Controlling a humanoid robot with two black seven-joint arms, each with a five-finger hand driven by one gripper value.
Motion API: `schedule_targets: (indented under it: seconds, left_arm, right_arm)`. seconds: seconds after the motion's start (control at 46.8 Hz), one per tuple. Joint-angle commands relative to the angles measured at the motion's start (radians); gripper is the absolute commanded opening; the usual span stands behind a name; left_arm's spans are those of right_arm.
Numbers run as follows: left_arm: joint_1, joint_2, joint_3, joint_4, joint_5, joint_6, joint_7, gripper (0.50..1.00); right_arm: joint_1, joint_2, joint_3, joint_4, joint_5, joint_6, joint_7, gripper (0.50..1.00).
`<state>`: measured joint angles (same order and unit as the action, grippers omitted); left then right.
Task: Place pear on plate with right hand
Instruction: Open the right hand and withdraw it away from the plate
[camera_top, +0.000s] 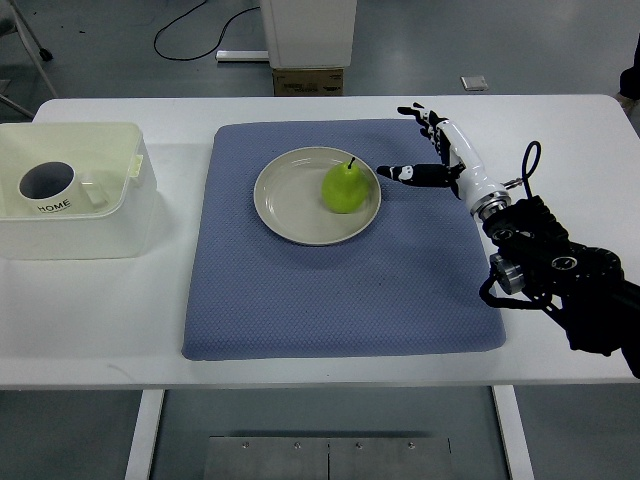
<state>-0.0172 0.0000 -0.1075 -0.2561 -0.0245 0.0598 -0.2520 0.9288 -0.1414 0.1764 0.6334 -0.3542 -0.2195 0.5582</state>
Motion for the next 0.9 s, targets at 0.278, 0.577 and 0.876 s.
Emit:
schedule_targets:
  seconds: [0.278, 0.577, 0.876]
  left_arm:
    - [-0.001, 0.0, 0.0, 0.0, 0.0, 0.0, 0.0, 1.0]
    - [-0.001, 0.0, 0.0, 0.0, 0.0, 0.0, -0.001, 1.0]
    - [0.0, 0.0, 0.0, 0.0, 0.0, 0.0, 0.0, 1.0]
  right_arm:
    - [-0.071, -0.004, 0.256, -0.004, 0.0, -0.003, -0.11, 1.0]
    - [-0.097, 0.085, 0.604, 0.0, -0.002, -0.018, -0.319, 1.0]
    - [-0.114, 0.141, 0.729, -0.001, -0.002, -0.018, -0.317, 1.0]
